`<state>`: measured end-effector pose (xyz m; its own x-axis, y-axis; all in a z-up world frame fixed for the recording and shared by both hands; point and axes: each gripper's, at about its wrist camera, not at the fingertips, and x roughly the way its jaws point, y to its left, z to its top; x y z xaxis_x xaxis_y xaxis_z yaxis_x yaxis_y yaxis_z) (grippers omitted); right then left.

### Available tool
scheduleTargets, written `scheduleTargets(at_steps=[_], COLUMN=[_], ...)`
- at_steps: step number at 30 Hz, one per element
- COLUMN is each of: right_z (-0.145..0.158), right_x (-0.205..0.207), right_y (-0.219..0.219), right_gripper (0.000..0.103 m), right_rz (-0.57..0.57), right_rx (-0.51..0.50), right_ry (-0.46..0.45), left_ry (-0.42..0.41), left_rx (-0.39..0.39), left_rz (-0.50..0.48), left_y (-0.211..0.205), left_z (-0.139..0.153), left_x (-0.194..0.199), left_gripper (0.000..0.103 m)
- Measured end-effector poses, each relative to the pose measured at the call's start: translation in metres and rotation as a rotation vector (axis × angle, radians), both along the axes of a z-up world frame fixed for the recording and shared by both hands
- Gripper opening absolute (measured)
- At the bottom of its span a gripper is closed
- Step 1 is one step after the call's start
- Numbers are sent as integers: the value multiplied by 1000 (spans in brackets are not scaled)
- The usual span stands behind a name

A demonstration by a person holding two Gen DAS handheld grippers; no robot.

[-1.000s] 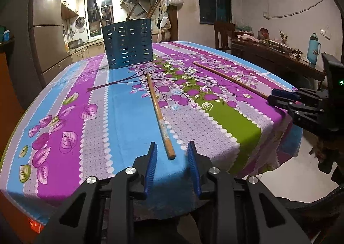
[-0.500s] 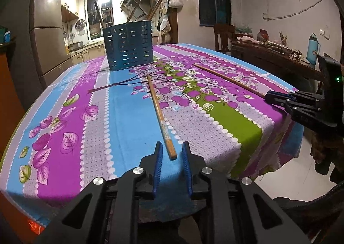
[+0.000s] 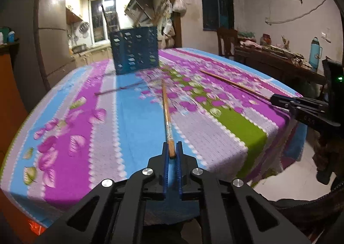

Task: Organize utensils
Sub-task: 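Lift both chopsticks and drop them into the blue holder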

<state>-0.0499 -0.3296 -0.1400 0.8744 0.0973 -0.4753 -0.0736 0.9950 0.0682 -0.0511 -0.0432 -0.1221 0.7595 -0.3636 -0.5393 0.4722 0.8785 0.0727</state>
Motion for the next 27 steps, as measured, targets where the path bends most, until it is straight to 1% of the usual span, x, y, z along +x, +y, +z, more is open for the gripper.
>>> scheduleTargets(at_steps=[4, 9, 12, 15, 20, 23, 27], right_z=[25, 61, 80, 101, 133, 145, 155], right_x=[0, 11, 21, 33, 58, 72, 94], right_y=[4, 15, 21, 24, 33, 35, 36], right_gripper=[5, 5, 5, 5, 5, 5, 5], right_rz=[8, 46, 60, 77, 111, 124, 136], right_rx=[-31, -106, -151, -168, -203, -210, -211], right_ry=[-57, -125, -159, -190, -229, -233, -216], left_ry=[-56, -107, -142, -170, -177, -177, -181], left_rx=[-21, -31, -43, -45, -90, -103, -105], left_rz=[20, 31, 22, 13, 9, 13, 5], left_y=[10, 20, 23, 23, 28, 28, 29], left_z=[20, 44, 67, 87, 122, 136, 151], left_x=[0, 8, 18, 30, 65, 85, 103], left_gripper=[8, 8, 8, 8, 8, 8, 8])
